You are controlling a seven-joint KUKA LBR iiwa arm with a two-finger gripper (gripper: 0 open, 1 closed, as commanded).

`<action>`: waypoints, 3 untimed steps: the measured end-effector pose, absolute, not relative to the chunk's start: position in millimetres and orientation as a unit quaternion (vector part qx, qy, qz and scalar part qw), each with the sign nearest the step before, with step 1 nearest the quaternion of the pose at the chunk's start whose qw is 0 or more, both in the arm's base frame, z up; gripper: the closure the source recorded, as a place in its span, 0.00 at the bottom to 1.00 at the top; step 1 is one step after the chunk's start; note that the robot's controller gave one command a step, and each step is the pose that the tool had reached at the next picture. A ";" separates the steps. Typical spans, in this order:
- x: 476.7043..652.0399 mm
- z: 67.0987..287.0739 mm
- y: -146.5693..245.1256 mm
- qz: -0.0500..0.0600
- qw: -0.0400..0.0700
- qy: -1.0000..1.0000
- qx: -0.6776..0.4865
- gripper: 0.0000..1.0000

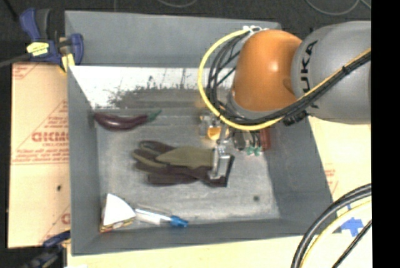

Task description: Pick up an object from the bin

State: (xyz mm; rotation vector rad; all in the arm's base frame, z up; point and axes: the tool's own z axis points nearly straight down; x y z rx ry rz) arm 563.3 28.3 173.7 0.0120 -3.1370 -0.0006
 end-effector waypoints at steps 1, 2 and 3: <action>564.0 178.0 28.3 0.000 -0.001 -1.000 0.004 0.00; 582.9 155.8 33.4 -0.001 -0.004 -1.000 -0.028 0.00; 585.1 93.0 -9.8 0.000 -0.002 -0.998 0.067 1.00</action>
Offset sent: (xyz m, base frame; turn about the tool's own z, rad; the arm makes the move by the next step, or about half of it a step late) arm 0.0354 0.0122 -0.0474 0.1220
